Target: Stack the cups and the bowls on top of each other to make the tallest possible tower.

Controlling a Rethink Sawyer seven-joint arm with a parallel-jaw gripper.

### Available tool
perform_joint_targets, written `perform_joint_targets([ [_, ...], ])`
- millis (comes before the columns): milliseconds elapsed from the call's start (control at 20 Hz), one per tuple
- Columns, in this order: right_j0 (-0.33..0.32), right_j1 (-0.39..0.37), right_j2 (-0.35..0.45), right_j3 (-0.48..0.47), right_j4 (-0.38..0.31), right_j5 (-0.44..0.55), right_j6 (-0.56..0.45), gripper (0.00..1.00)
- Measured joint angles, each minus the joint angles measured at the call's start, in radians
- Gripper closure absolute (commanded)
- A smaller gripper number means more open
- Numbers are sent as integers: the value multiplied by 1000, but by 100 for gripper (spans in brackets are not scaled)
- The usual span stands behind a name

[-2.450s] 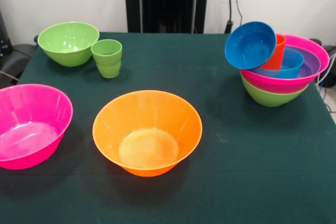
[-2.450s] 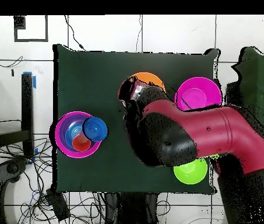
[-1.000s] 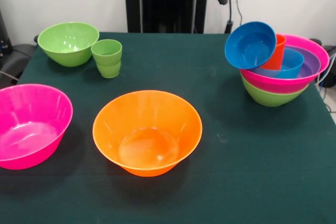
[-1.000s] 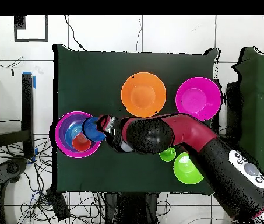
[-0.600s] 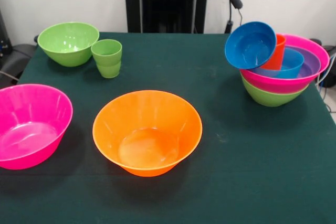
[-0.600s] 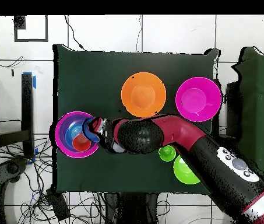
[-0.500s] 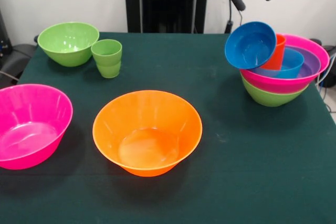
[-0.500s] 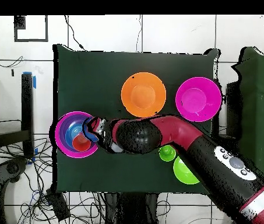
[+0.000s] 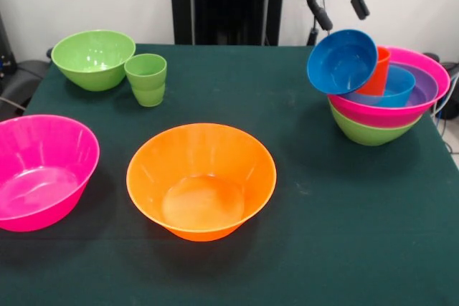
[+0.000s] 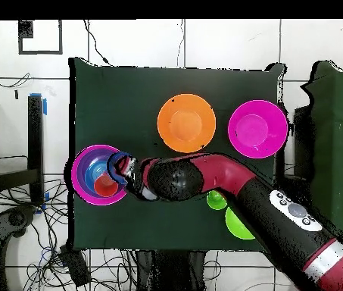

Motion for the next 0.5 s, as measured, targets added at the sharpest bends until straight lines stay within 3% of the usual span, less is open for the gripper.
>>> perform_joint_targets([
  [500,37,11,-99,0,-42,-23,0,0],
])
